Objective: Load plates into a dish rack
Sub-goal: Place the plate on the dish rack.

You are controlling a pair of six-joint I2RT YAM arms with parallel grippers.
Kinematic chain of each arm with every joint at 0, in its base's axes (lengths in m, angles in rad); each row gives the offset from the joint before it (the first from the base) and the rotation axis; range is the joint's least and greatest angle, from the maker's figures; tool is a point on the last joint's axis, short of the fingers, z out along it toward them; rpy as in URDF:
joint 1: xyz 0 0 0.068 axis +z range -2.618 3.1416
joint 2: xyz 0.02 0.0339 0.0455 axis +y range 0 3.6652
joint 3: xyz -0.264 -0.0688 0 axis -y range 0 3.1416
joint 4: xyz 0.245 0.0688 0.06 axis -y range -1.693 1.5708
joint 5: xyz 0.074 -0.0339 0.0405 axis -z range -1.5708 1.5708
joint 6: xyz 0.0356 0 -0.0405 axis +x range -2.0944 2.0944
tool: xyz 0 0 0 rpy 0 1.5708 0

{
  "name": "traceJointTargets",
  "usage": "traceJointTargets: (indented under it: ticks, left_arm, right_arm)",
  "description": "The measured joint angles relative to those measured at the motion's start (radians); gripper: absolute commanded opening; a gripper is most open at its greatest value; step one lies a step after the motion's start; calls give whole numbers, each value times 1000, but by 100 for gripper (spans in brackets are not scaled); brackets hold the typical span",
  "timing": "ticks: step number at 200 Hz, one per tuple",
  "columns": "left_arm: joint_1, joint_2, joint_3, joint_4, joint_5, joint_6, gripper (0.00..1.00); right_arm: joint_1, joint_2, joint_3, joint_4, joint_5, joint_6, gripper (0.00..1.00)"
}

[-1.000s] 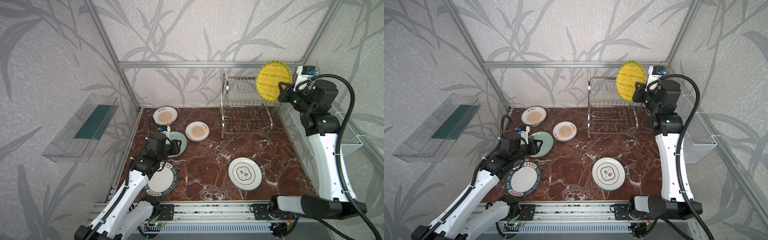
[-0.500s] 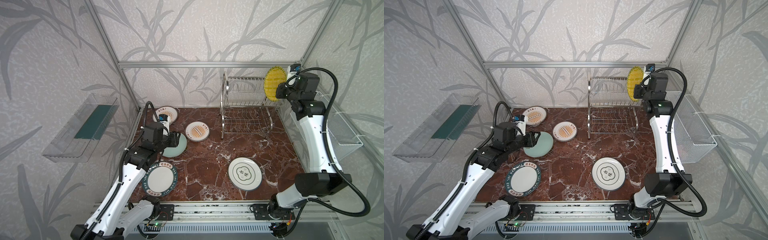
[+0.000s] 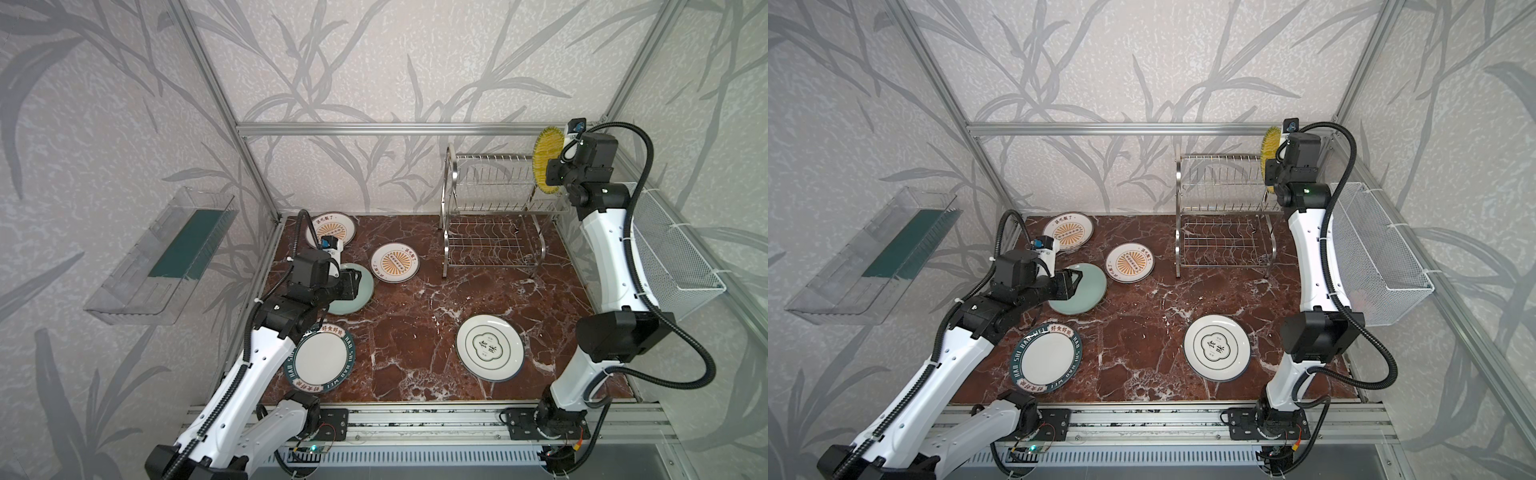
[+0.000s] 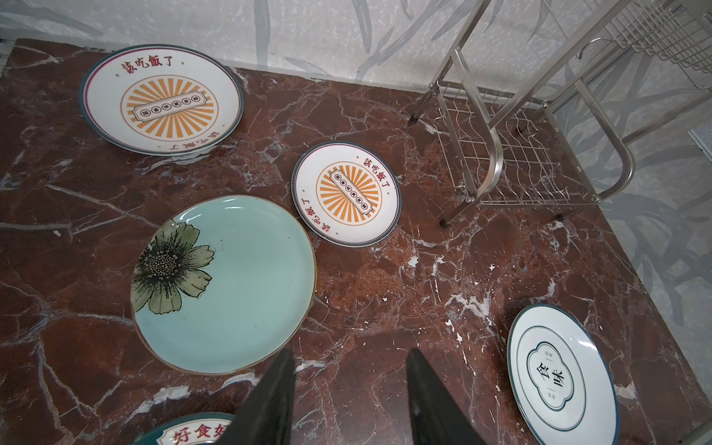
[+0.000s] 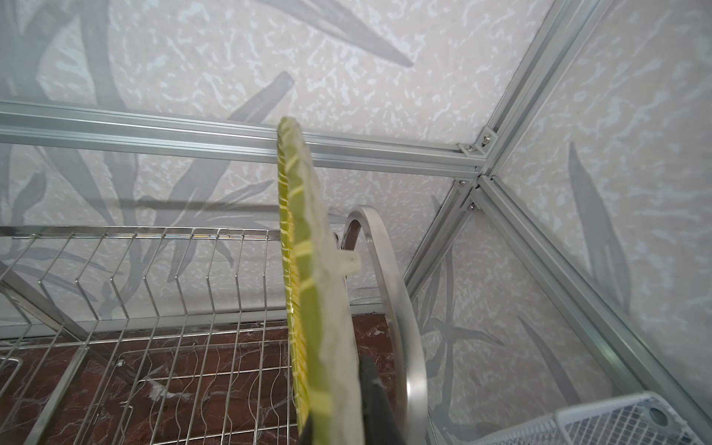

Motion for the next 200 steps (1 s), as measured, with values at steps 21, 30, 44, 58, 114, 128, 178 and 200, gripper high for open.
traceJointTargets:
  ticks: [21,30,44,58,114,128,178,200]
  left_arm:
    - [0,-2,-6,1,-9,0,45]
    - [0,-8,-14,2,-14,-1,45]
    - [0,-19,-29,0,-22,0,45]
    - [0,-27,-41,-1,-27,0,45]
    - [0,-46,-54,0,-33,0,45]
    - [0,-47,-54,0,-33,0,45]
    - [0,-49,-56,0,-33,0,45]
    - [0,-53,-60,0,-33,0,45]
  right_arm:
    - [7,47,44,-17,13,-6,0]
    - [9,63,58,-23,19,-9,0]
    - [13,74,64,-30,29,-13,0]
    - [17,75,64,-41,36,-16,0]
    - [19,74,68,-50,76,-24,0]
    - [19,71,54,-46,81,-25,0]
    - [19,29,-63,-5,93,-24,0]
    - [19,12,-91,4,95,-24,0]
